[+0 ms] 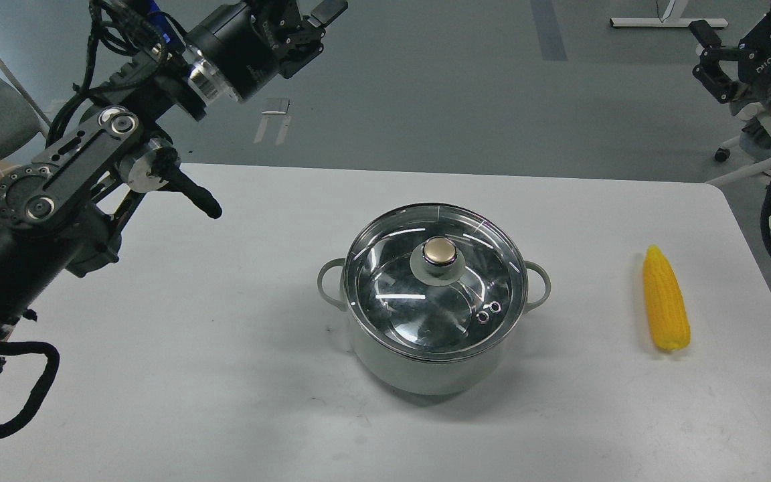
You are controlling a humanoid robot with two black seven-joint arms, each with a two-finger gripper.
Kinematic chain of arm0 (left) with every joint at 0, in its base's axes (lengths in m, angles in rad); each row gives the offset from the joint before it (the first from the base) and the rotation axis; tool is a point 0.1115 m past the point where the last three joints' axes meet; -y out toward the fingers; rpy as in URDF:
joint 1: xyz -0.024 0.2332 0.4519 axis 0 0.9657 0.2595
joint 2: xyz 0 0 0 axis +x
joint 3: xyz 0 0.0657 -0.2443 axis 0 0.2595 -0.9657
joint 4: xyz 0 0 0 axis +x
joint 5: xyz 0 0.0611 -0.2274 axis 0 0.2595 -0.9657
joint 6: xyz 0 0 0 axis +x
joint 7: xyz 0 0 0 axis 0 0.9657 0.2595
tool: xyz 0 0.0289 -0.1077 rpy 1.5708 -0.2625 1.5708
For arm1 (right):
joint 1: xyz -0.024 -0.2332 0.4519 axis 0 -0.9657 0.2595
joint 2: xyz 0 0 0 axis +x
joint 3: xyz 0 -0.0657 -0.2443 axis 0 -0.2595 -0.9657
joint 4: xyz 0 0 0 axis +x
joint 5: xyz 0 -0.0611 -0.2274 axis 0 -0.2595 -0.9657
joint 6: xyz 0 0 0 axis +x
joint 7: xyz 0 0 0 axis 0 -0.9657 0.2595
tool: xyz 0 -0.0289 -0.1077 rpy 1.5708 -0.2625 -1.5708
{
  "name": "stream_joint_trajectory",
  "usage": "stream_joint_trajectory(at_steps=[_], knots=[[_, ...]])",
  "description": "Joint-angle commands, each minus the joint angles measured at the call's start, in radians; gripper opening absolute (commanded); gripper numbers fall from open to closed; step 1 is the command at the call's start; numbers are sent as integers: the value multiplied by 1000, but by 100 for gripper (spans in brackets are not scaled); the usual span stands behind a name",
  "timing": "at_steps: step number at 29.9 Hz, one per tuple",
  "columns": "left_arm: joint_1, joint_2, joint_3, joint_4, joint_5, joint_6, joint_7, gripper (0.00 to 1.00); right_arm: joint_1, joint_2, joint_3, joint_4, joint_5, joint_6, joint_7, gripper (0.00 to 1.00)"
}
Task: Open pot and put corn in
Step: 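Reach the left gripper over the pot and grasp the glass lid knob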
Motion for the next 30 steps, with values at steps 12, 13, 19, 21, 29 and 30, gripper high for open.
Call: stream_joint_trajectory(at_steps=[12, 13, 19, 21, 29, 30], knots=[[-113, 21, 185, -234, 922, -9, -104, 97, -110, -3, 71, -1, 0, 0, 1, 100], [-113, 21, 198, -234, 955, -9, -115, 97, -118, -4, 74, -1, -2, 0, 1, 100], [-113, 12, 302, -225, 1244, 4, -135, 97, -145, -37, 97, 1, 0, 3, 1, 100], [-111, 9, 336, -219, 1244, 27, -147, 97, -150, -37, 98, 1, 0, 3, 1, 100], [-95, 15, 462, -211, 1244, 56, -155, 97, -158, -38, 100, 3, 0, 2, 1, 100], [-88, 13, 463, -211, 1244, 61, -155, 97, -158, -38, 100, 3, 0, 2, 1, 100]])
